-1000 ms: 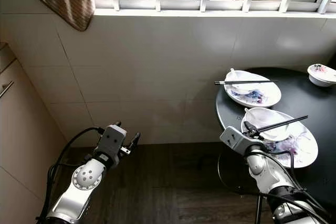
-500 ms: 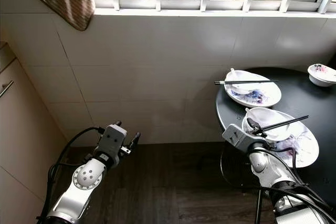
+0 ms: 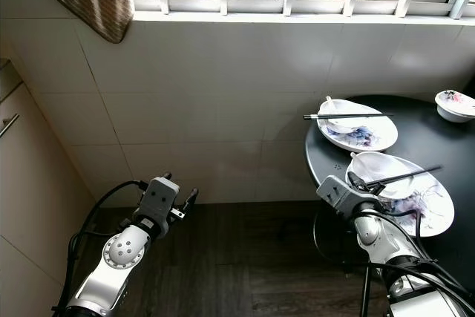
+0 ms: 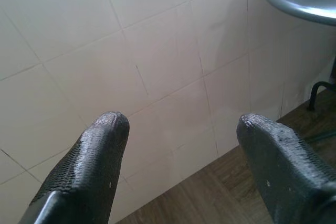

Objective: Kitchen organization

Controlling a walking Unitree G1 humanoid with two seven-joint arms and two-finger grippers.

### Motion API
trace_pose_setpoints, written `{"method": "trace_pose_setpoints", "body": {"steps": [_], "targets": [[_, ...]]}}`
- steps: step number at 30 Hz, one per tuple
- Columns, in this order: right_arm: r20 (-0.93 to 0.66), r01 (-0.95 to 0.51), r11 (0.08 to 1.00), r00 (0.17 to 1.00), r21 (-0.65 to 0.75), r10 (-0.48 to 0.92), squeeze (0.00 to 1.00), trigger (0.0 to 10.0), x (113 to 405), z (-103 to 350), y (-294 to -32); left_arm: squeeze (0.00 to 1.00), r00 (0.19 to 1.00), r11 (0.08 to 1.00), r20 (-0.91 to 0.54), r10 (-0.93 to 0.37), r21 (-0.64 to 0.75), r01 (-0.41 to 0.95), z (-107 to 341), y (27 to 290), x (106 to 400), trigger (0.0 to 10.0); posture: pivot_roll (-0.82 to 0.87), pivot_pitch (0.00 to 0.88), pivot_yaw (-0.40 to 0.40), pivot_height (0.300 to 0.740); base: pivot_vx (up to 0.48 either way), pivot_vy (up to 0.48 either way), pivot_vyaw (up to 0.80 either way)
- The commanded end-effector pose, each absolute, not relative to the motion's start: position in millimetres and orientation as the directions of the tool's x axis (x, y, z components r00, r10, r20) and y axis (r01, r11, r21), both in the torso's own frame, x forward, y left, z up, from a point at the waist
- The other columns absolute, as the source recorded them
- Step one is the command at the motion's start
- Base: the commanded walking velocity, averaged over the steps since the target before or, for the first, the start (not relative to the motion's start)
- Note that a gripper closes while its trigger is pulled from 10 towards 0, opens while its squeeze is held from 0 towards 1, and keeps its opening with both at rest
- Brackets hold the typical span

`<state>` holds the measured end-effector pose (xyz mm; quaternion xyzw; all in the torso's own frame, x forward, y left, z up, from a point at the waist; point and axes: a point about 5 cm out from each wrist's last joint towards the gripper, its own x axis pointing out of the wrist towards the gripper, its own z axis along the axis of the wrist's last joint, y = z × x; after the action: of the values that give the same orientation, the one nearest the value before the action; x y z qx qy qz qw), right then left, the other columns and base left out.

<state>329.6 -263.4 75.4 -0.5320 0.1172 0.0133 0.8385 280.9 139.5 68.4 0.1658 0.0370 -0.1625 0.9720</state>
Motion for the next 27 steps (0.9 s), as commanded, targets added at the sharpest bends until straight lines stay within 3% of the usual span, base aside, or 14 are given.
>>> {"method": "trace_pose_setpoints", "body": {"steps": [1,5,14,19,27], "targets": [[-0.224,-0.152,0.416,0.966,-0.897,-0.13,0.0,0.0,326,71,-268,0.0,0.945,0.897,-0.122,-0.304,0.298,0.327,69,140,282,10.0,0.03,0.0,-0.07,0.74,0.0,0.0,0.0],[-0.184,-0.134,0.334,0.975,-0.933,-0.123,0.0,0.0,328,74,-266,0.0,0.946,0.899,-0.122,-0.302,0.293,0.325,69,140,283,10.0,0.03,0.0,-0.072,0.74,0.0,0.0,0.0],[-0.216,-0.19,0.256,0.973,-0.948,-0.076,0.0,0.0,327,69,-256,0.0,0.946,0.903,-0.123,-0.3,0.281,0.323,69,139,283,10.0,0.03,0.0,-0.075,0.74,0.0,0.0,0.0],[-0.248,-0.244,0.095,0.969,-0.965,-0.024,0.0,0.0,330,71,-252,0.0,0.946,0.909,-0.124,-0.3,0.265,0.323,68,139,284,10.0,0.02,0.0,-0.075,0.74,0.0,0.0,0.0],[-0.297,-0.294,0.075,0.955,-0.953,-0.027,0.0,0.0,330,69,-255,0.0,0.946,0.916,-0.124,-0.299,0.241,0.321,68,137,285,10.0,0.01,0.0,-0.085,0.74,0.0,0.0,0.0]]}}
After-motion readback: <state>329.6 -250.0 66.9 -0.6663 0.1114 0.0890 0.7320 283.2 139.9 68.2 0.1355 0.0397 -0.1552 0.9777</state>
